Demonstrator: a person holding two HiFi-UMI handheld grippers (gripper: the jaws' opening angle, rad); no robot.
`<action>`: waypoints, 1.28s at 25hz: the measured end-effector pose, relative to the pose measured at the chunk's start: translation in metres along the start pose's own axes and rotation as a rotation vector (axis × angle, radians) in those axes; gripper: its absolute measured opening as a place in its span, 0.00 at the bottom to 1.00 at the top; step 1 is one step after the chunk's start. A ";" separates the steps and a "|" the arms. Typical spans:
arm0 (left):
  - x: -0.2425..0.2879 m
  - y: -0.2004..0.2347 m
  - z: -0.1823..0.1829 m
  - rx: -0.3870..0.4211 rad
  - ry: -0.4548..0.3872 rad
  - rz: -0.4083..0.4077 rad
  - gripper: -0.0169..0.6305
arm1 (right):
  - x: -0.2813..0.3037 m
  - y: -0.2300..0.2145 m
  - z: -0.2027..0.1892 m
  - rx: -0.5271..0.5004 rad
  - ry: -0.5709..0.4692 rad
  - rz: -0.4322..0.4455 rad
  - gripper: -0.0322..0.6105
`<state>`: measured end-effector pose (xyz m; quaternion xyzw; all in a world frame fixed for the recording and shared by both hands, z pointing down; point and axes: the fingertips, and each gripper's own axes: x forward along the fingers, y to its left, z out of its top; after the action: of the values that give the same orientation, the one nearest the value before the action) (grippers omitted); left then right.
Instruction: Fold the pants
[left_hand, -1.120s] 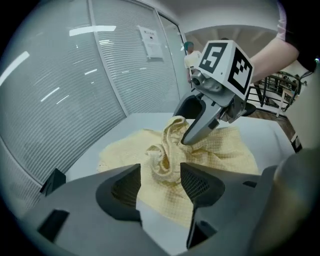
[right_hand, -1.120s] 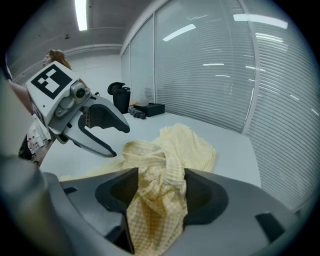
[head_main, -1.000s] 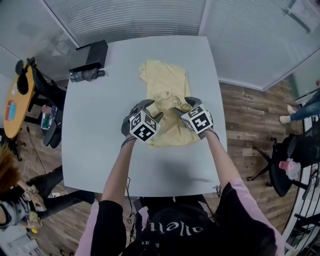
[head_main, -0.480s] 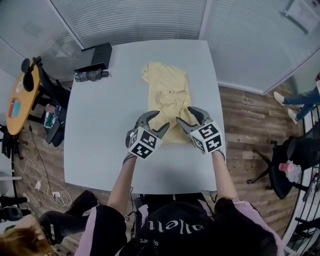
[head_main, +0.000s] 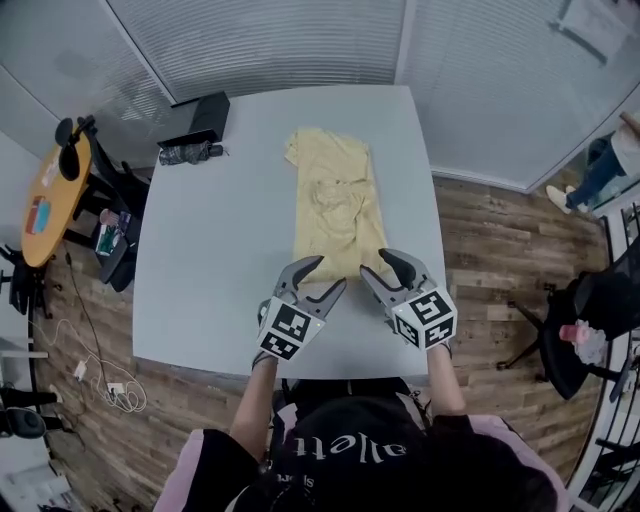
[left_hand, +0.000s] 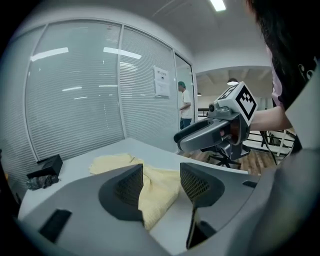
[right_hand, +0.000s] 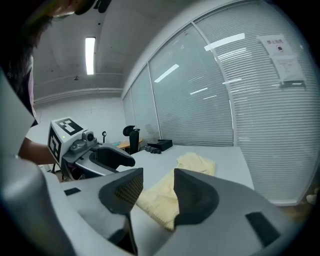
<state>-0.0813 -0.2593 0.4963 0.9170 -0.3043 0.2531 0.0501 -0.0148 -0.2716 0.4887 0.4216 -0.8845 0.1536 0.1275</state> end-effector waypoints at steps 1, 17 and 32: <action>-0.005 -0.007 -0.002 -0.014 -0.003 0.002 0.41 | -0.006 0.004 -0.003 0.008 -0.004 0.007 0.36; -0.063 -0.097 -0.020 -0.163 -0.023 0.078 0.36 | -0.084 0.054 -0.045 -0.015 0.019 0.129 0.25; -0.105 -0.111 -0.024 -0.187 -0.065 0.120 0.26 | -0.101 0.095 -0.050 -0.042 0.006 0.160 0.13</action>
<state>-0.0991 -0.1078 0.4719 0.8961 -0.3827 0.1960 0.1103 -0.0225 -0.1244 0.4830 0.3464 -0.9181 0.1457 0.1262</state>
